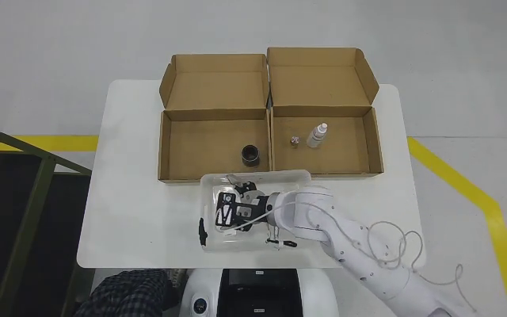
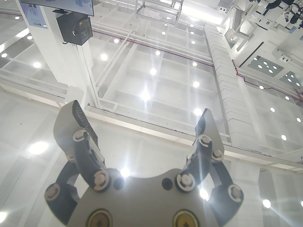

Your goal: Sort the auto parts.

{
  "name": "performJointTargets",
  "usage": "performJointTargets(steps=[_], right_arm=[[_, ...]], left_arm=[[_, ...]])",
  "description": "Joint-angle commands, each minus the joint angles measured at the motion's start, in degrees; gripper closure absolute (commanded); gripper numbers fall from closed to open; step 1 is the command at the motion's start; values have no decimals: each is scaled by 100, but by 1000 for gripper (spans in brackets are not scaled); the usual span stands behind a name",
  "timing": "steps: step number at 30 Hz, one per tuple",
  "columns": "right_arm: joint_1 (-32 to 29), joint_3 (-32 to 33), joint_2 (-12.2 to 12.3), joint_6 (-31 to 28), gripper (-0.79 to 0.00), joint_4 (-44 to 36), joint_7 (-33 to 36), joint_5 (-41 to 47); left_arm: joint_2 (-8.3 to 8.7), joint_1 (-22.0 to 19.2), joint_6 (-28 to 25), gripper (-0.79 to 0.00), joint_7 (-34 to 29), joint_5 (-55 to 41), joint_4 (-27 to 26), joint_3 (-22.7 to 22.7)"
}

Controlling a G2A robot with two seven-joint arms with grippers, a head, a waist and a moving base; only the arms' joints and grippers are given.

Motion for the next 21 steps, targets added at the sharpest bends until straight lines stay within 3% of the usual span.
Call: performJointTargets(steps=[1, 15, 21], right_arm=[[38, -35, -20, 9, -785, 89, -4, -7], [113, -247, -119, 37, -785, 421, 90, -170], [157, -281, -165, 76, -702, 621, 56, -149]], left_arm=[[0, 0, 0, -785, 0, 0, 0, 0], [0, 0, 0, -785, 0, 0, 0, 0], [0, 0, 0, -785, 0, 0, 0, 0]])
